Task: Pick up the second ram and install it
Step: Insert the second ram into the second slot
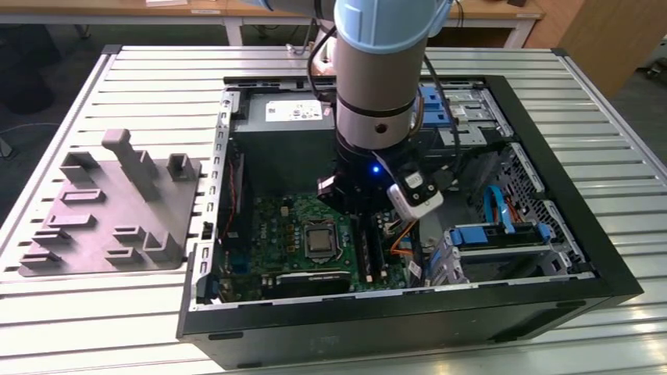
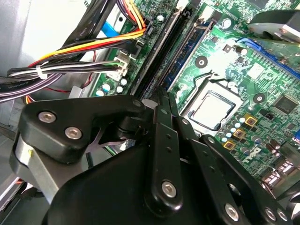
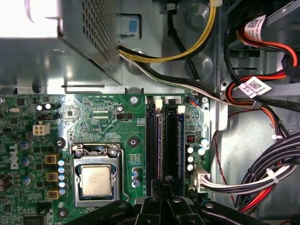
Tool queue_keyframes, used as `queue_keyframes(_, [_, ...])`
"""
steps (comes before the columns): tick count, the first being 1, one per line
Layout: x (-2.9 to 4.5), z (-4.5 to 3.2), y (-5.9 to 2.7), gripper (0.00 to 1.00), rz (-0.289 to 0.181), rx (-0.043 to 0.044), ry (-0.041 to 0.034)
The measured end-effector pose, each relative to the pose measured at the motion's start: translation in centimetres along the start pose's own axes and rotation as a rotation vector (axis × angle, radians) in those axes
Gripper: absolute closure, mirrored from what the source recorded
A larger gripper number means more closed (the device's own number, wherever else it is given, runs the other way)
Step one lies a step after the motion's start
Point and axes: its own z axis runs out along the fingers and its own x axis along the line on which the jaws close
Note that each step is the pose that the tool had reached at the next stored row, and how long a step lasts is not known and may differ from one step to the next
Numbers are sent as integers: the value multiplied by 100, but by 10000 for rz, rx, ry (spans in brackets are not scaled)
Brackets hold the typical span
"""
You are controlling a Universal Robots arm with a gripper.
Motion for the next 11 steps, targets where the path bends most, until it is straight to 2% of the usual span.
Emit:
queue_keyframes(4, [4, 9, 0, 89, -4, 53, 2])
queue_keyframes(11, [6, 20, 1, 89, -4, 69, 0])
